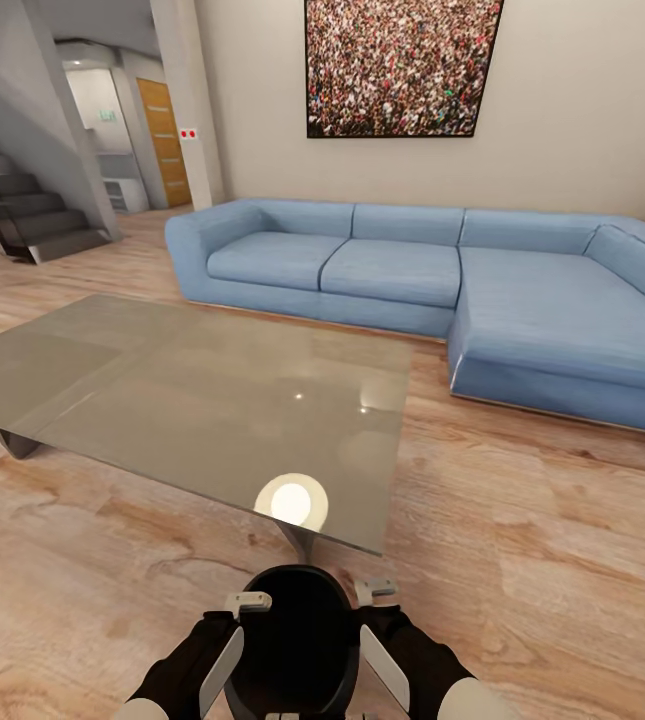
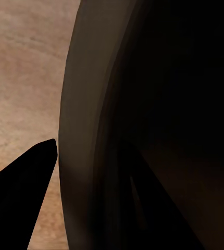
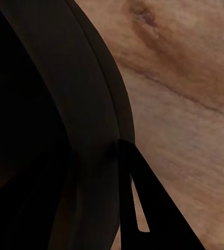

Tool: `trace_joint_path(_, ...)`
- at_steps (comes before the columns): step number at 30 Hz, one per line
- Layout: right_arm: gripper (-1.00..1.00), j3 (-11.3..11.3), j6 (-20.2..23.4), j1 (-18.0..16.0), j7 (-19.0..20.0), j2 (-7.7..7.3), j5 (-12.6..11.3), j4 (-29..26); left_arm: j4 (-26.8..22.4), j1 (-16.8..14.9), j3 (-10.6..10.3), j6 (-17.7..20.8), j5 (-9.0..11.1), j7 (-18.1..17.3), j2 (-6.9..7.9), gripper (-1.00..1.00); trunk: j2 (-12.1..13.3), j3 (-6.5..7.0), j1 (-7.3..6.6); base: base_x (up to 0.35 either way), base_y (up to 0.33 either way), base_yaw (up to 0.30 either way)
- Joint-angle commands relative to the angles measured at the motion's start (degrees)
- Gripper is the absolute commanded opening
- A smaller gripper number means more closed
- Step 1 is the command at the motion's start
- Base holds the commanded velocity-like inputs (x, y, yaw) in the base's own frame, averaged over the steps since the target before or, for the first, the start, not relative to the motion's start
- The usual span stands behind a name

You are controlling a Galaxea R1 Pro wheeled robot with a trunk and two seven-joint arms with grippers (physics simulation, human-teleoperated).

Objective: Place each of the two pumpkins and all three candles from the living room inside a cabinet in the living room (use any cabinet), then make sure every cabinet is closed, and position the cauldron so it is next to a table in the living room.

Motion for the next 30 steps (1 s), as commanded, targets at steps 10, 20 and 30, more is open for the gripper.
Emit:
trace_joint_path(10, -1.0, 0.8, 0.1, -0.1, -0.5, 0.0, -0.4, -0.1, 0.0, 0.0, -0.6, 0.3, 1.2, 0.6, 0.3, -1.0, -0.1, -1.15, 0.11, 0.0, 0.0, 0.0)
trace_joint_path(20, -1.0, 0.8, 0.0, -0.1, -0.5, 0.0, -0.4, -0.1, 0.0, 0.0, -0.6, 0.3, 1.2, 0.6, 0.3, -1.0, -0.1, -1.82, 0.19, 0.0, 0.0, 0.0)
trace_joint_path(30, -1.0, 0.8, 0.0, -0.1, -0.5, 0.0, -0.4, -0.1, 0.0, 0.0, -0.6, 0.3, 1.2, 0.6, 0.3, -1.0, -0.1, -1.82, 0.19, 0.0, 0.0, 0.0)
